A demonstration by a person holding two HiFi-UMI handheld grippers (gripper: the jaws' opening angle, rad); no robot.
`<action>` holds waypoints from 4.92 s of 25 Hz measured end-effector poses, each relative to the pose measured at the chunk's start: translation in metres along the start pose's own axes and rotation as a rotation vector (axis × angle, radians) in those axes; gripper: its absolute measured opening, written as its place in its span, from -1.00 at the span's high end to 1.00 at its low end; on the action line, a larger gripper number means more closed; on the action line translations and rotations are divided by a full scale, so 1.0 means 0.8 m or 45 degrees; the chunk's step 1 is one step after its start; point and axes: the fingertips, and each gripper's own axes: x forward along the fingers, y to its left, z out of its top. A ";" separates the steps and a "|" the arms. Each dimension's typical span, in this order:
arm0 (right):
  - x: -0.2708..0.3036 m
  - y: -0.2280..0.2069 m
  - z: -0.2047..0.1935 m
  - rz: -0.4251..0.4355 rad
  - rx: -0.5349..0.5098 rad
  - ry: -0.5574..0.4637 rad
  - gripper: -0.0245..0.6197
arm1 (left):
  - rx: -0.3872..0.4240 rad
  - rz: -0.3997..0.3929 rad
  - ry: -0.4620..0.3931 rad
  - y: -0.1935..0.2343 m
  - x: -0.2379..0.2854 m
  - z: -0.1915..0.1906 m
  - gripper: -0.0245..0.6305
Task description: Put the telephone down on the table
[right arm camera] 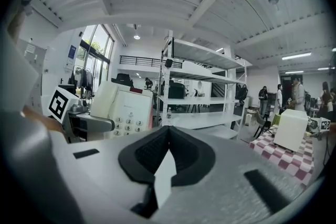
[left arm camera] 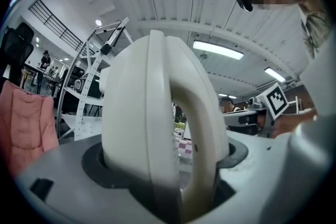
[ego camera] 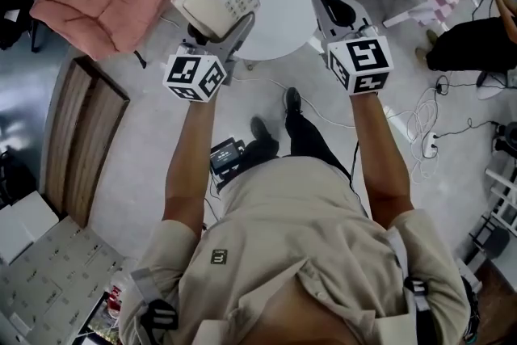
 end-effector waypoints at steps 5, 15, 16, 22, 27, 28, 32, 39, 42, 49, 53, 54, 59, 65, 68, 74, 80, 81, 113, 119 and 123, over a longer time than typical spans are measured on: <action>0.039 -0.008 -0.047 0.026 0.019 0.076 0.93 | -0.033 0.003 0.088 0.021 0.028 -0.063 -0.46; 0.107 -0.024 -0.149 -0.014 0.044 0.154 0.93 | -0.106 -0.024 0.234 0.055 0.068 -0.195 -0.46; 0.113 -0.027 -0.160 -0.019 0.051 0.156 0.93 | -0.112 -0.027 0.248 0.057 0.074 -0.207 -0.46; 0.148 -0.037 -0.217 -0.015 0.090 0.207 0.93 | -0.152 -0.045 0.325 0.074 0.100 -0.268 -0.46; 0.177 -0.040 -0.245 0.006 0.110 0.236 0.93 | -0.174 -0.093 0.399 0.090 0.119 -0.305 -0.46; 0.182 -0.040 -0.251 0.013 0.114 0.244 0.93 | -0.179 -0.100 0.414 0.093 0.122 -0.312 -0.46; 0.203 -0.039 -0.272 0.037 0.124 0.273 0.93 | -0.204 -0.128 0.480 0.106 0.131 -0.343 -0.46; 0.230 -0.032 -0.295 0.075 0.138 0.312 0.93 | -0.303 -0.190 0.560 0.130 0.136 -0.376 -0.46; 0.243 -0.029 -0.298 0.087 0.141 0.322 0.93 | -0.383 -0.246 0.599 0.142 0.142 -0.380 -0.46; 0.266 -0.016 -0.300 0.122 0.149 0.341 0.93 | -0.384 -0.089 0.678 0.189 0.132 -0.407 -0.47; 0.275 -0.017 -0.311 0.137 0.149 0.359 0.93 | -0.362 -0.035 0.747 0.205 0.131 -0.429 -0.47; 0.278 -0.012 -0.311 0.140 0.148 0.364 0.93 | -0.406 -0.029 0.753 0.210 0.129 -0.429 -0.47; 0.285 0.004 -0.311 0.161 0.143 0.382 0.93 | -0.558 0.011 0.804 0.235 0.121 -0.436 -0.50; 0.292 0.006 -0.314 0.172 0.145 0.387 0.93 | -0.600 0.140 0.939 0.256 0.102 -0.477 -0.59; 0.295 0.011 -0.313 0.181 0.141 0.394 0.93 | -0.635 0.268 0.936 0.273 0.092 -0.480 -0.63; 0.297 0.010 -0.312 0.188 0.138 0.394 0.93 | -0.427 0.424 1.025 0.295 0.094 -0.466 -0.63; 0.293 0.006 -0.297 0.184 0.135 0.374 0.93 | -0.246 0.520 0.986 0.297 0.093 -0.433 -0.63; 0.292 0.006 -0.293 0.183 0.133 0.368 0.93 | -0.231 0.520 0.977 0.296 0.093 -0.427 -0.63; 0.149 0.042 -0.015 0.150 -0.005 0.012 0.93 | 0.285 0.469 0.342 0.195 -0.040 -0.045 0.86; 0.116 0.066 0.040 0.170 -0.038 -0.043 0.94 | 0.353 0.515 0.241 0.189 -0.098 0.022 0.90; 0.094 0.080 0.073 0.190 -0.050 -0.083 0.94 | 0.394 0.516 0.185 0.176 -0.122 0.060 0.90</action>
